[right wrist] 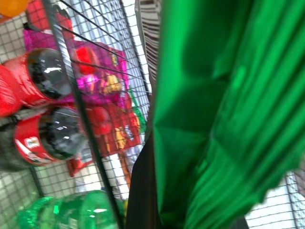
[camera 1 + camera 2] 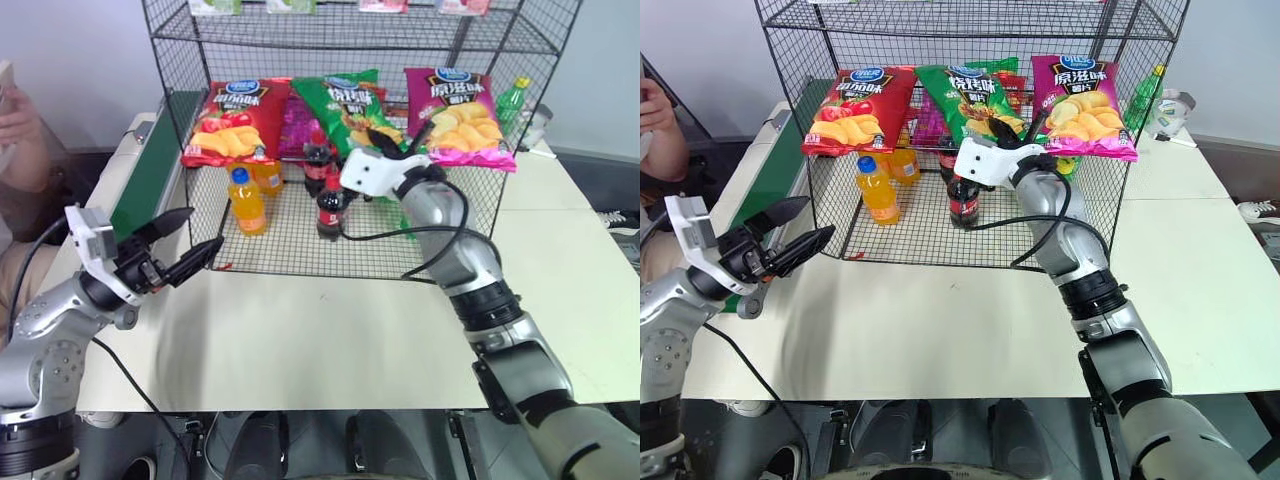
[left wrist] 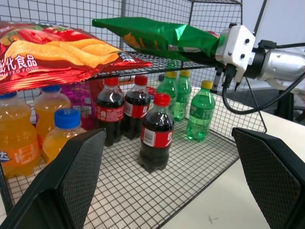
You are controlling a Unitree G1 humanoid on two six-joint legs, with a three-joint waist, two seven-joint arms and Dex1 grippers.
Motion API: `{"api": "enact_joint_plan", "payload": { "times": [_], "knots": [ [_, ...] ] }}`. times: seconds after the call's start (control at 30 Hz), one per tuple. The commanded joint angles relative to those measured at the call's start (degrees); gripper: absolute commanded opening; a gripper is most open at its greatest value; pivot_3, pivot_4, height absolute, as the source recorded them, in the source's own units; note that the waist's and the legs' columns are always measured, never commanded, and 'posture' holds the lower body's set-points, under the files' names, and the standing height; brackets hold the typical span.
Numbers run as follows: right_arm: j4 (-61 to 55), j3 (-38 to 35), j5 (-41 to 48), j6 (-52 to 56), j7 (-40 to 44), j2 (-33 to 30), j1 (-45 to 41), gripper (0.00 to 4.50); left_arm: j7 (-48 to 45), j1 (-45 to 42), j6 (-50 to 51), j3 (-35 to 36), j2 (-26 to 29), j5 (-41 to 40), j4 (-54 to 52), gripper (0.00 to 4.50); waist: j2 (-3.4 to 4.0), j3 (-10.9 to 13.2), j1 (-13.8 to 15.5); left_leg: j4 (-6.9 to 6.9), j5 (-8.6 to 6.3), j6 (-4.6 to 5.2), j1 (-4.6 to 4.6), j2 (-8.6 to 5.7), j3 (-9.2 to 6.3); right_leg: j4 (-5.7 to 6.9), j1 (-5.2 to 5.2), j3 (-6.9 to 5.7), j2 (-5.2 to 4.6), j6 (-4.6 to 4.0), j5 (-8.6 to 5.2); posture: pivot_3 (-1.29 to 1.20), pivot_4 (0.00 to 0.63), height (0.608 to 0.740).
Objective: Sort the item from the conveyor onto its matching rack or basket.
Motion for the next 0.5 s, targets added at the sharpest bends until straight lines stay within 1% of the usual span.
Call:
{"api": "enact_joint_plan", "payload": {
  "times": [0.03,0.2,0.3,0.4,0.5],
  "knots": [
    [2.04,-1.22,0.26,1.39,-2.76,-0.21,-4.52,0.0,-0.04,0.09,-1.66,0.25,-0.21,0.11,-1.87,4.49,0.0,0.0,-0.3,0.0,0.0,0.0,0.0,0.0,0.0,0.0,0.0,0.0,0.0,0.0,0.0,0.0,0.15,0.739],
    [4.58,0.61,-0.19,1.6,-3.71,-0.82,-4.85,0.0,0.28,0.13,-1.93,0.47,-0.52,-0.15,-1.93,4.49,0.0,0.0,-0.52,-0.02,0.01,-0.01,0.0,0.01,-0.01,0.03,-0.03,-0.01,0.02,0.0,0.0,0.0,0.15,0.739],
    [6.74,1.75,0.16,1.17,-4.53,0.25,-5.68,0.0,0.13,0.39,-1.89,0.48,-0.54,-0.4,-2.36,4.49,0.0,0.0,-0.54,-0.02,0.01,-0.01,0.0,0.01,-0.01,0.03,-0.03,0.01,0.01,0.0,0.0,0.0,0.15,0.739],
    [7.92,1.24,2.48,0.91,-4.66,1.61,-6.3,0.0,0.29,0.61,-1.74,0.69,-0.62,-0.8,-2.85,4.49,0.0,0.0,-0.55,-0.02,0.02,-0.03,0.0,0.01,-0.01,0.05,-0.03,0.0,0.01,0.0,0.0,0.0,0.15,0.739],
    [7.82,0.25,5.51,0.06,-4.42,2.73,-7.05,0.83,0.57,0.87,-1.68,0.95,-0.71,-1.17,-3.32,4.5,0.0,0.0,-0.75,-0.02,0.02,-0.04,0.0,0.02,-0.01,0.07,-0.03,0.02,0.02,0.0,0.0,0.0,0.15,0.739]
  ]
}}
